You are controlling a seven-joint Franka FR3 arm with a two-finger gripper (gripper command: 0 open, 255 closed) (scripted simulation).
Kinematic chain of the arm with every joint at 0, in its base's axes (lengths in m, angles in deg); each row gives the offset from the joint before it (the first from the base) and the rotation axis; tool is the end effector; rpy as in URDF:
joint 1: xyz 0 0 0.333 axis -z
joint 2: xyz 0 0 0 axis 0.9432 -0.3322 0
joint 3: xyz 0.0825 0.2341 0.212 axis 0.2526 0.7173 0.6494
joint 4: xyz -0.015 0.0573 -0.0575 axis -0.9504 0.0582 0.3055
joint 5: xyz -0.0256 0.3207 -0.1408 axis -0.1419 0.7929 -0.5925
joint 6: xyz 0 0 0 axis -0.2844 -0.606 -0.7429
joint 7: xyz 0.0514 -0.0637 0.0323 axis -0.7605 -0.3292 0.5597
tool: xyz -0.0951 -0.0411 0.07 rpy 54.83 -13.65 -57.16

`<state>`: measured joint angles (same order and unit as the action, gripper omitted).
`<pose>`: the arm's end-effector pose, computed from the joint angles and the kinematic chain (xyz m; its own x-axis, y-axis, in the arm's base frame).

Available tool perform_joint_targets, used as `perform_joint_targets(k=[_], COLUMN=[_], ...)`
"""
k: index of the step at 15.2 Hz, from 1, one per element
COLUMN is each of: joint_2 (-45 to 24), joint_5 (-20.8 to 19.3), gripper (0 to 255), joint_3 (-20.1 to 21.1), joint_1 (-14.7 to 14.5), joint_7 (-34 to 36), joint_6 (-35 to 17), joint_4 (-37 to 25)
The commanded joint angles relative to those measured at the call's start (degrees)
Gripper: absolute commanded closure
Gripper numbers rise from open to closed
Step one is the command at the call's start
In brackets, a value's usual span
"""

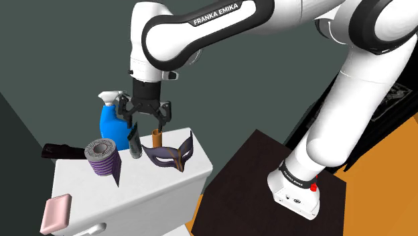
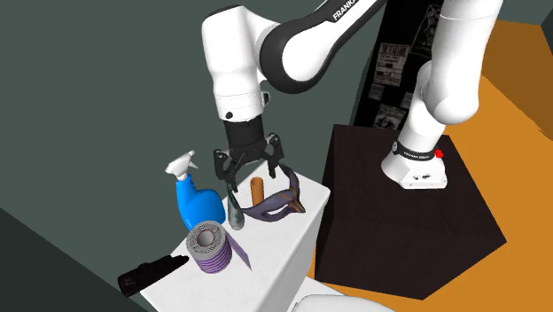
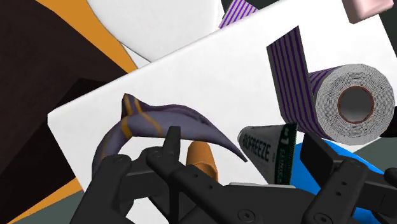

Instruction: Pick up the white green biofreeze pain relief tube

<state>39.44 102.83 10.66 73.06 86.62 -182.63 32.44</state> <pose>0.4649 0.2922 0.4080 0.5871 -0.7559 -0.2898 -0.7953 -0.6054 -0.0319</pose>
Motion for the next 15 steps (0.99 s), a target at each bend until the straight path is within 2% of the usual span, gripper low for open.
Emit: perform_joint_targets(k=[1, 4, 11, 13, 14, 15], joint_2=[-4.52, -9.63, -12.68, -12.67, -12.67, -12.71], joint_5=[-1.63, -3.32, -4.35, -4.35, -4.35, -4.38], gripper=[0, 0, 0, 0, 255, 255], joint_3=[-0.61, -1.84, -2.55, -2.55, -2.54, -2.56], joint_1=[-1.10, -2.84, -3.59, -3.59, -3.61, -3.62], joint_7=[4.59, 9.27, 8.76, 8.76, 8.79, 8.80], joint_6=[-1.60, -3.07, -7.93, -7.93, -7.90, -7.86], joint_4=[-3.62, -8.15, -6.01, -6.01, -6.04, -6.12])
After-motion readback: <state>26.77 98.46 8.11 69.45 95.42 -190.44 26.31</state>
